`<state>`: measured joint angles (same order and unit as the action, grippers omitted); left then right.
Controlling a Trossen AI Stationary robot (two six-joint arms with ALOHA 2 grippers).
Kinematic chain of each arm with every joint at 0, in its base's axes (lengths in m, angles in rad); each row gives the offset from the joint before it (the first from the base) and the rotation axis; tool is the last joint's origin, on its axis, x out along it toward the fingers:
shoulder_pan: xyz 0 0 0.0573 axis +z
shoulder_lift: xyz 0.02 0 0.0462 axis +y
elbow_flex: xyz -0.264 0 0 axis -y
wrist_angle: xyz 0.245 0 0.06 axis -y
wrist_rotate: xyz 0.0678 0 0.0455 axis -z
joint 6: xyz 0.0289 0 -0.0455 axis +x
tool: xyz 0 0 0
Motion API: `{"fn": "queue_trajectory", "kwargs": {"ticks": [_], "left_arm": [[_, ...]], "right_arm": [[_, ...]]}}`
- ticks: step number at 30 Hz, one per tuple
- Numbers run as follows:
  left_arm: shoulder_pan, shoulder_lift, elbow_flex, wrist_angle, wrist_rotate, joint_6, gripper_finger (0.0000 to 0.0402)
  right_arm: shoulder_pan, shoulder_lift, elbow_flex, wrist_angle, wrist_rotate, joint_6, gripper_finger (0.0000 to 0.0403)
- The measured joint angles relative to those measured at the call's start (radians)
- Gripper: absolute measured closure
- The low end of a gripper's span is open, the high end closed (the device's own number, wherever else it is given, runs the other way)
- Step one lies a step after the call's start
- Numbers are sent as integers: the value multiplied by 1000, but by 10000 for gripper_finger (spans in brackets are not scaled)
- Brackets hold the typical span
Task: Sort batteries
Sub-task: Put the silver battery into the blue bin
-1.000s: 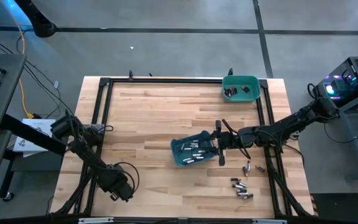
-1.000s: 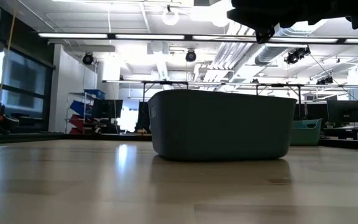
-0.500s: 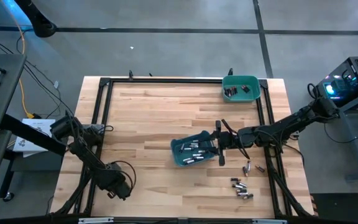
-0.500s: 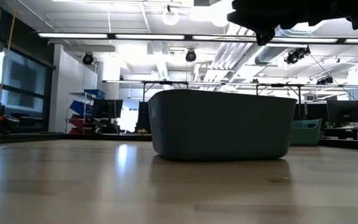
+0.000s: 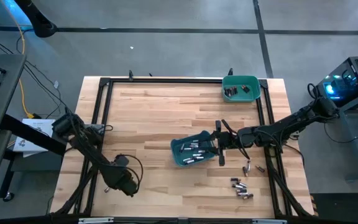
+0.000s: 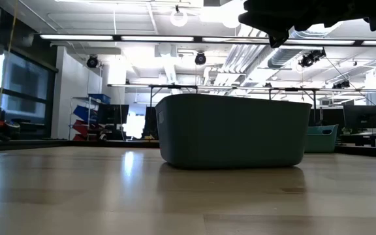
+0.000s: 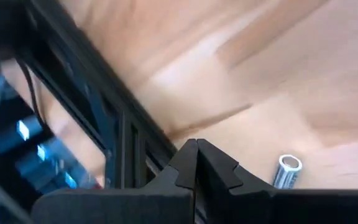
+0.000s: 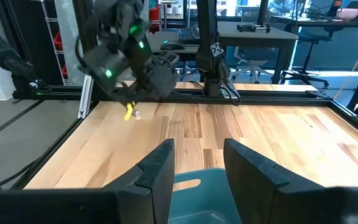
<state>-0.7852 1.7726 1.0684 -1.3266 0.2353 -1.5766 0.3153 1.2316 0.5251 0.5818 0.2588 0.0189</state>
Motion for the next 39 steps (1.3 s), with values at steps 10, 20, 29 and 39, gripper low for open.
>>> {"fn": "queue_trajectory", "kwargs": {"ticks": [10, 20, 29, 39], "left_arm": [[-184, -115, 45, 113, -281, -248, 308], [-355, -118, 45, 335, -342, -230, 200], [-375, -108, -18, 454, -479, -385, 147], [-372, -108, -83, 607, -388, -410, 144]], "right_arm": [[0, 0, 0, -18, 0, 27, 269], [2, 0, 0, -25, 0, 29, 269], [0, 0, 0, -25, 0, 26, 269], [-1, 0, 0, -24, 0, 26, 269]]}}
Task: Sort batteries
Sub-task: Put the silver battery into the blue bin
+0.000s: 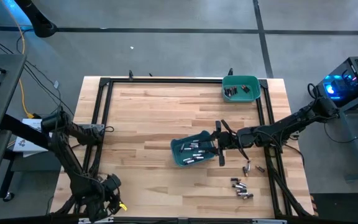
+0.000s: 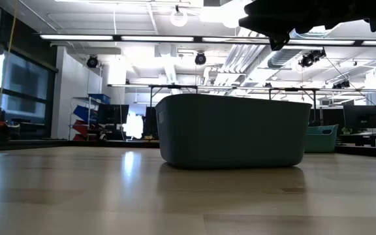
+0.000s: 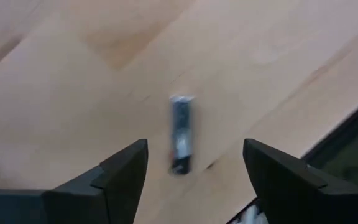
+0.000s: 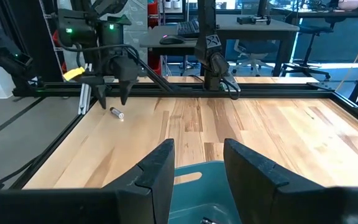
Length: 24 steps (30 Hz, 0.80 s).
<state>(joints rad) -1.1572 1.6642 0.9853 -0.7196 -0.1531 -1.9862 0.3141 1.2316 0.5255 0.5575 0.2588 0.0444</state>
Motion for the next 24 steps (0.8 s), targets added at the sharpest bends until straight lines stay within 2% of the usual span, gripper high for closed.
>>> {"fn": "queue_trajectory", "kwargs": {"ticks": [5, 10, 15, 20, 24], "left_arm": [[0, 25, -1, -25, 28, 33, 148], [10, 82, 0, -11, 52, 43, 176], [42, 103, 2, -5, 79, 82, 244], [113, 84, -1, 41, 79, 171, 367], [223, 53, 13, 30, -34, 278, 373]], "right_arm": [[0, 0, 0, 0, 0, 0, 269], [0, 0, 0, -9, 0, 0, 269], [0, 0, 0, -21, 0, 0, 269], [0, 0, 0, -23, 0, -1, 269], [15, -3, 0, -27, 1, -16, 269]]}}
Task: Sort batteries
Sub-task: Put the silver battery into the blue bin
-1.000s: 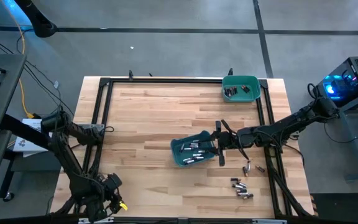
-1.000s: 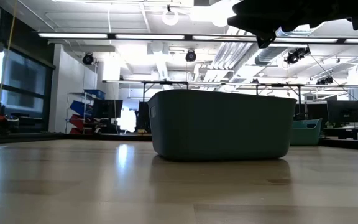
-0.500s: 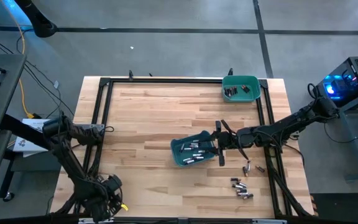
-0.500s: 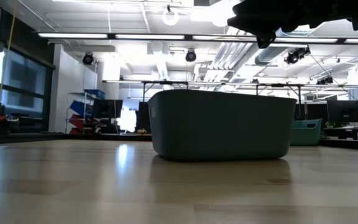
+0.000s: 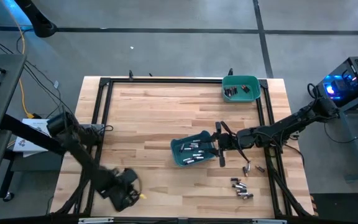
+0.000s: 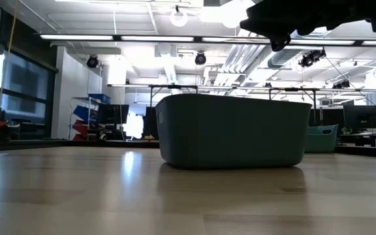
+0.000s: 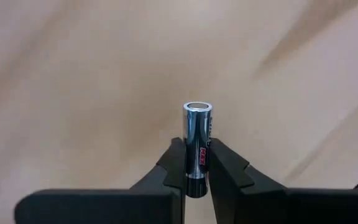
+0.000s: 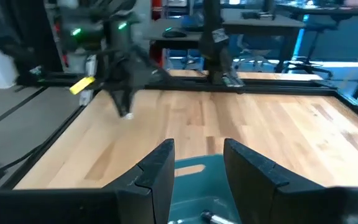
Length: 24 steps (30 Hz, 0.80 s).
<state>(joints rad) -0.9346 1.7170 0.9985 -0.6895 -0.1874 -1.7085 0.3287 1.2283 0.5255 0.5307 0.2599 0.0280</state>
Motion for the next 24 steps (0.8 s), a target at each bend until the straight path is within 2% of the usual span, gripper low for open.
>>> {"fn": "queue_trajectory", "kwargs": {"ticks": [3, 8, 11, 13, 16, 18, 21, 24], "left_arm": [[132, -20, 71, -28, -60, 215, 373], [394, -31, 300, -129, -158, 741, 373], [525, -33, 440, -104, -142, 1062, 373], [608, -5, 516, -102, -74, 1266, 373], [704, 104, 618, -122, 31, 1576, 373], [742, 202, 704, -172, 63, 1789, 373], [773, 338, 838, -294, 58, 2094, 373], [793, 452, 920, -361, 55, 2314, 373]], "right_arm": [[33, -32, 0, -19, -1, -9, 269], [90, -153, 0, -113, -1, -33, 269], [119, -246, 0, -213, -1, -21, 269], [137, -298, 0, -279, -1, 7, 269], [160, -354, 0, -345, -1, 44, 269], [175, -375, 0, -370, -1, 63, 269], [193, -387, 0, -372, -1, 77, 269], [202, -387, 0, -370, -1, 77, 269]]}}
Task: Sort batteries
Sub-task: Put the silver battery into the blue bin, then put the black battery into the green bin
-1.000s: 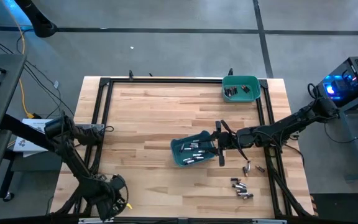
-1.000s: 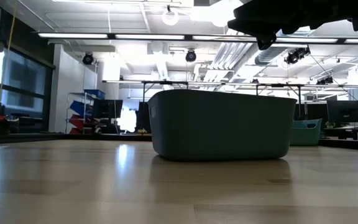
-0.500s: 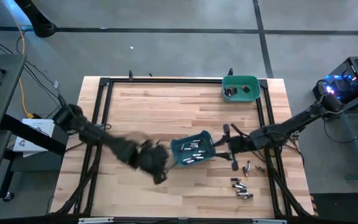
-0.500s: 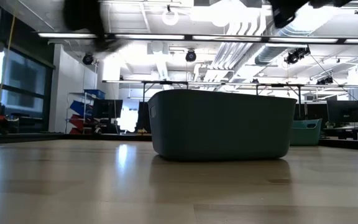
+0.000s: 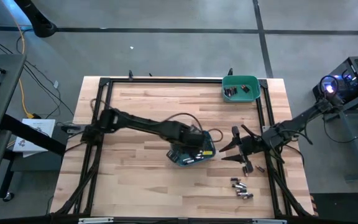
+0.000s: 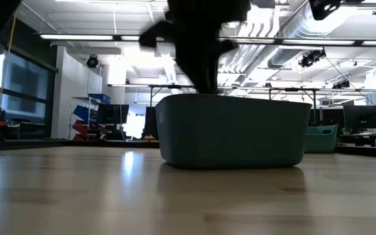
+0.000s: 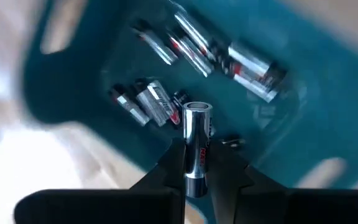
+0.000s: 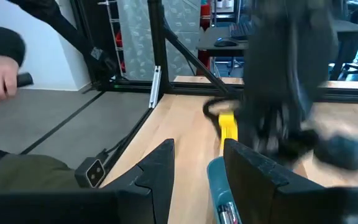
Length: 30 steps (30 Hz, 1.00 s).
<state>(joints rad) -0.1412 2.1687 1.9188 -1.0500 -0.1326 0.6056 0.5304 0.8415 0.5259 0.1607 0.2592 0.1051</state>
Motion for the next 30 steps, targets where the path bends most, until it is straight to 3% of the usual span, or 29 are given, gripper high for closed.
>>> {"fn": "queue_trajectory", "kwargs": {"ticks": [5, 10, 15, 25, 30], "left_arm": [[17, 90, 24, 12, -3, 241, 373], [31, 135, 25, 25, 3, 318, 372], [31, 142, 25, 30, 17, 389, 350], [36, 141, 25, 56, 20, 409, 281], [37, 128, 54, 31, -54, 294, 242]], "right_arm": [[0, 0, 0, 0, 30, 3, 269], [0, 0, 0, 0, 109, 10, 269], [0, 0, 0, 1, 120, 19, 269], [0, 0, 1, -3, 122, 50, 269], [7, 0, 36, -55, 90, 28, 269]]}}
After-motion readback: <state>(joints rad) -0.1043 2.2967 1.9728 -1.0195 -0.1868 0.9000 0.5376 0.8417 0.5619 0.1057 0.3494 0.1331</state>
